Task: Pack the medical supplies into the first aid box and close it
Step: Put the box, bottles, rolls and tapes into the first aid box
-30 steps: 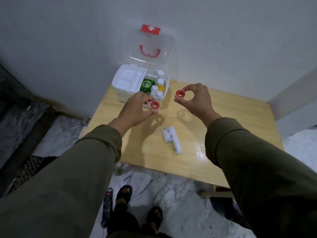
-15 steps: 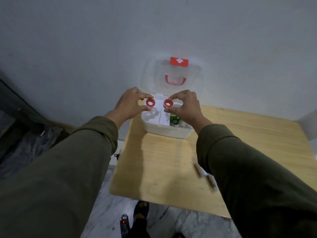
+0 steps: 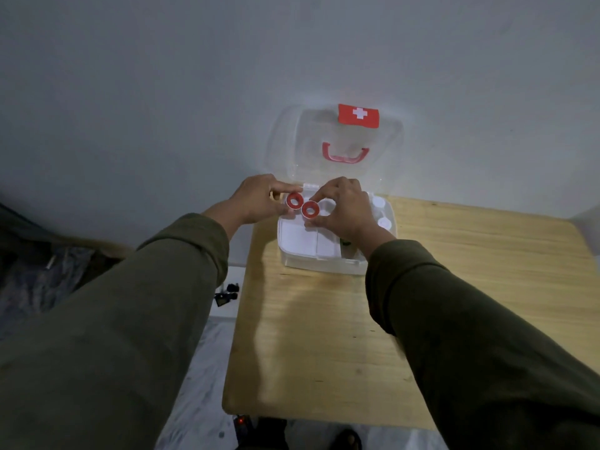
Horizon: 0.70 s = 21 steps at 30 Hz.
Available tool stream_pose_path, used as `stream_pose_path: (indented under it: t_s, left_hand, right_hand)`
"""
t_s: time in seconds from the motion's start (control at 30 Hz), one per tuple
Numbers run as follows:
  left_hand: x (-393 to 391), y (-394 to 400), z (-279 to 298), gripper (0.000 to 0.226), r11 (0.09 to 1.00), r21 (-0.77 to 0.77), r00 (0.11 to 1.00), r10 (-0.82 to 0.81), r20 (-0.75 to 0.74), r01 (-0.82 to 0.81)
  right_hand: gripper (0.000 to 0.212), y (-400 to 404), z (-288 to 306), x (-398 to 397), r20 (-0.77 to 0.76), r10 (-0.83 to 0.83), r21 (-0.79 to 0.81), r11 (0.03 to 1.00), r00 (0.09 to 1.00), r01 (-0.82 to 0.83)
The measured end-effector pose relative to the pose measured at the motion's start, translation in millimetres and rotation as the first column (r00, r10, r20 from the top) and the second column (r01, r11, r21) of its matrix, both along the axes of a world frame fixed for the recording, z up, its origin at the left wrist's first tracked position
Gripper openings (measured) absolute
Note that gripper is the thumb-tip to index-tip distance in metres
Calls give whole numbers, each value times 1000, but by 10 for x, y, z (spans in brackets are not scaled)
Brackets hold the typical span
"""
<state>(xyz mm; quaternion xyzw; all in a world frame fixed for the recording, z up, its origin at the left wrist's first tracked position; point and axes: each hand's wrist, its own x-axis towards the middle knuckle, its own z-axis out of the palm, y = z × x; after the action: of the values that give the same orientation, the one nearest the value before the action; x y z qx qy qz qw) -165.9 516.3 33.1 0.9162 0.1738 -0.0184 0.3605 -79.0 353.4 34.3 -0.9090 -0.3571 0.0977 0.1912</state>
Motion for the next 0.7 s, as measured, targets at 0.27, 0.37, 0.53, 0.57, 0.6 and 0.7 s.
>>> stream_pose_path:
  t_s: [0.27, 0.37, 0.53, 0.57, 0.6, 0.7]
  left_hand:
    - [53, 63, 0, 54, 999, -32, 998, -44, -45, 43]
    - [59, 78, -24, 54, 998, -37, 998, -51, -47, 49]
    - [31, 64, -52, 50, 998, -51, 1000, -25, -16, 24]
    - [25, 57, -51, 49, 999, -50, 1000, -22, -8, 22]
    - [17, 47, -47, 48, 999, -48, 1000, -21, -1, 21]
    - [-13, 18, -17, 45, 1000, -30, 999, -6, 38, 7]
  right_hand:
    - [47, 43, 11, 32, 13, 26, -64, 998, 1000, -25]
    - [48, 73, 6, 17, 38, 29, -91, 996, 999, -25]
    - [53, 96, -12, 14, 60, 26, -119, 993, 998, -18]
    - [55, 97, -9, 20, 62, 26, -128, 992, 998, -18]
    - [56, 94, -2, 25, 66, 30, -133, 991, 997, -21]
    - [55, 63, 69, 34, 82, 43, -115, 993, 996, -33]
